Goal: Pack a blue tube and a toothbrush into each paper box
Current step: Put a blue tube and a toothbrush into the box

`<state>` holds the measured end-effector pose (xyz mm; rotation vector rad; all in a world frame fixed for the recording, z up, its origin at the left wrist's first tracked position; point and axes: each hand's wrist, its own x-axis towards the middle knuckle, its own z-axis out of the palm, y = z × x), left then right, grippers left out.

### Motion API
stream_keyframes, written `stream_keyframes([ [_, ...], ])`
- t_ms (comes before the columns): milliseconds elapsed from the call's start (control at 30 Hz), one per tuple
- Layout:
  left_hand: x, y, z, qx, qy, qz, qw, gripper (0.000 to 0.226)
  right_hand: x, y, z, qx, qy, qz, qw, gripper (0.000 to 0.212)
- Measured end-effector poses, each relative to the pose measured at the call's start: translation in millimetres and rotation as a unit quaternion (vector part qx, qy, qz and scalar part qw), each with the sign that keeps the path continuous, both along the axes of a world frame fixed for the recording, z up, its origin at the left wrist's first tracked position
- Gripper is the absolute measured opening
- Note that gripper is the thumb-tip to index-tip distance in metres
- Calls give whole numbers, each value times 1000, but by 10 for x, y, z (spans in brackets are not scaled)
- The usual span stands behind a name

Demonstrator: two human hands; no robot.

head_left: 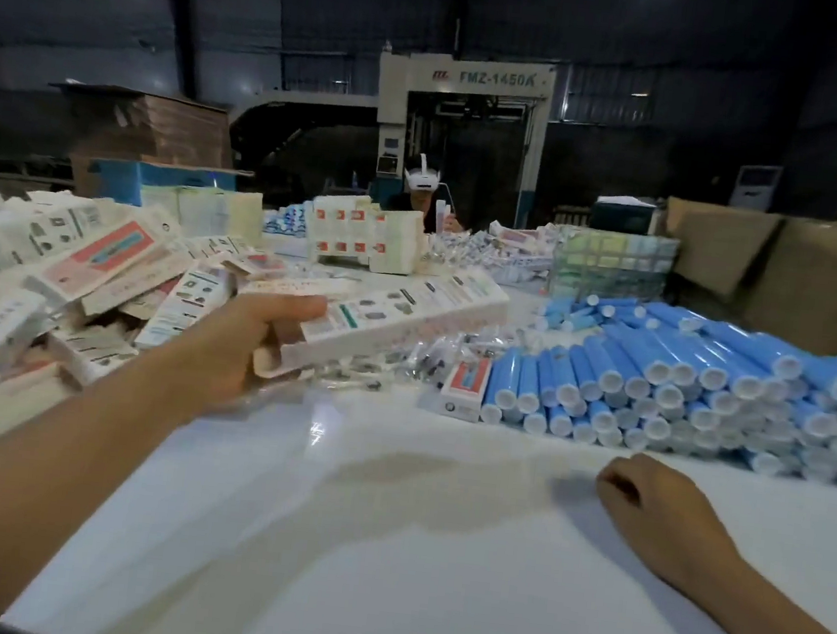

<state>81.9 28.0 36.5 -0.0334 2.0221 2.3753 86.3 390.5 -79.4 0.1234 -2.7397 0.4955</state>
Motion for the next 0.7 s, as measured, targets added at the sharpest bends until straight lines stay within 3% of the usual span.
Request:
stream_keyframes([
  [100, -34, 629, -232, -48, -36, -153, 986, 34, 34, 94, 36, -200, 6, 10, 980, 23],
  [200, -107, 1155, -443, -78, -77, -273, 956, 26, 66, 155, 95, -408, 8, 50, 911, 28],
  [267, -149, 1412, -565, -112, -72, -348, 928, 12, 80, 176, 206, -444, -49, 70, 892, 24],
  [333, -201, 1541, -683, -138, -56, -381, 912, 15, 76, 169, 245, -489, -145, 95, 855, 33],
  [433, -267, 1569, -802, -144, -40, -404, 902, 19, 100, 185, 254, -428, -252, 167, 852, 39],
  [500, -310, 1535, -836, -143, -35, -406, 902, 26, 106, 198, 270, -390, -298, 226, 841, 35],
  [600, -356, 1522, -853, -135, -51, -409, 901, 36, 97, 215, 307, -391, -355, 269, 805, 53],
  [700, -325, 1577, -800, -81, -99, -328, 936, 42, 100, 202, 320, -433, -318, 237, 809, 45],
])
